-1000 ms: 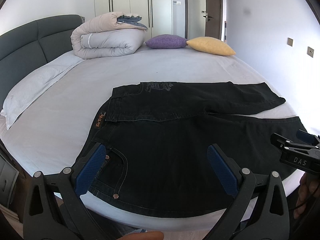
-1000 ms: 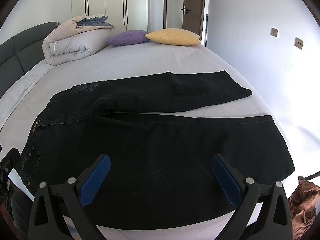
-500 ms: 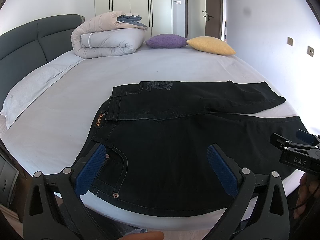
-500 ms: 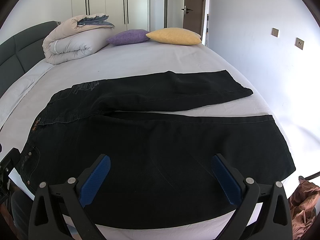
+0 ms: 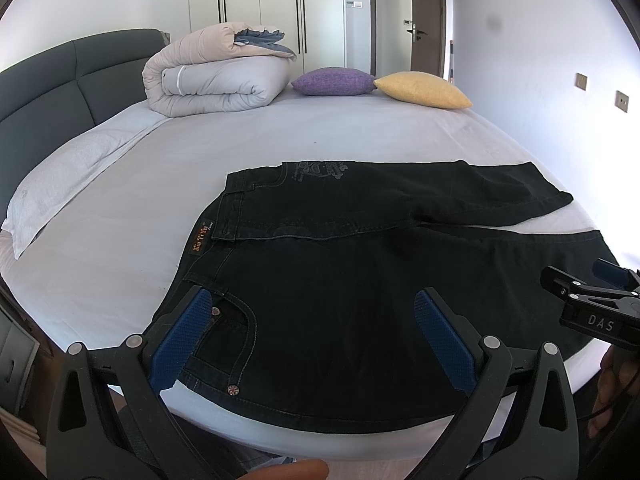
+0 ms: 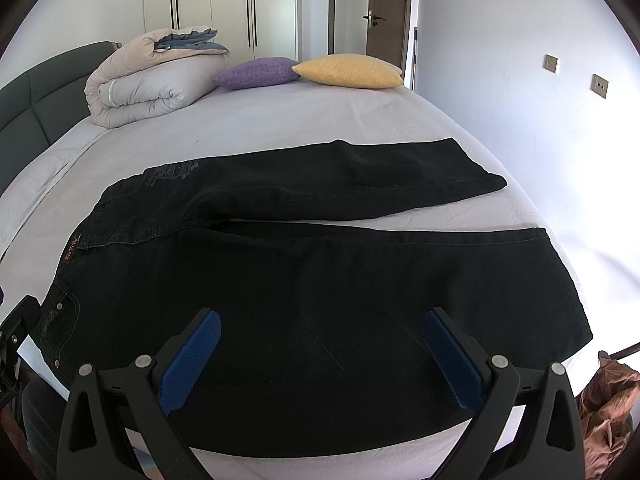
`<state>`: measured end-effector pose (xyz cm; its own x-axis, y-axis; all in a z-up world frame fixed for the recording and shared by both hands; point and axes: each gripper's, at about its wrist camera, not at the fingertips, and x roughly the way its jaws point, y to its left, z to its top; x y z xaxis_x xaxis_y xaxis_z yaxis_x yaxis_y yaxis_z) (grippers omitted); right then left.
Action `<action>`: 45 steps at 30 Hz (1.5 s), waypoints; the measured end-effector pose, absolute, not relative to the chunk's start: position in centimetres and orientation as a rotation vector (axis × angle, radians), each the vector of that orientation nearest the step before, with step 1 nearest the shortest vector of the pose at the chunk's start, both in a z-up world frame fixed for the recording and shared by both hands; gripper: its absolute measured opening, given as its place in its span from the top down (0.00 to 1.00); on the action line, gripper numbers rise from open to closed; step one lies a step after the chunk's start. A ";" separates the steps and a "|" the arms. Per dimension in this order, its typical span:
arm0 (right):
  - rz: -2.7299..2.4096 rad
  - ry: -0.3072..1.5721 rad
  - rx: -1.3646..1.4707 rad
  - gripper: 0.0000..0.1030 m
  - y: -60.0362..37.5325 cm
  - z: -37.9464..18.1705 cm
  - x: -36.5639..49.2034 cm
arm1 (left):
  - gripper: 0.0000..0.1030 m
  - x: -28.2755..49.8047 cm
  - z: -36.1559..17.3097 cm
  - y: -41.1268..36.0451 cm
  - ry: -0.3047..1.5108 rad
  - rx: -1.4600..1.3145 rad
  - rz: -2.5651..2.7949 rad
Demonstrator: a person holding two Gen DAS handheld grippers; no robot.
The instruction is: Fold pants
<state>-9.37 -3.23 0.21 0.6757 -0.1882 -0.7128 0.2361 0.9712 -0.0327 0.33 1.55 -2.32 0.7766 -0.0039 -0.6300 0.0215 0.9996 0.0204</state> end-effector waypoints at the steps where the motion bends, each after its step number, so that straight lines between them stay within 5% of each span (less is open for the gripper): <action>1: -0.239 0.793 0.064 0.00 -3.2 0.2 -9.4 | 0.00 0.3 -2.3 1.5 0.681 0.027 -0.013; 17: -0.236 0.798 0.063 0.00 -2.9 -0.2 -9.4 | 0.00 0.3 -2.7 1.4 0.683 0.053 0.016; 29: -0.216 0.803 0.072 0.00 -3.1 -0.5 -9.4 | 0.00 -0.5 -3.3 -1.3 0.575 0.320 0.087; 45: -0.022 0.746 0.078 0.00 -4.9 0.9 -5.5 | 0.00 6.4 -6.5 6.2 0.751 0.170 0.103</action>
<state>-5.45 -4.90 0.89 0.7346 0.0075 -0.6784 0.0480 0.9969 0.0630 6.35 6.24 -6.52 0.7270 0.1541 -0.6691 -0.0326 0.9811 0.1905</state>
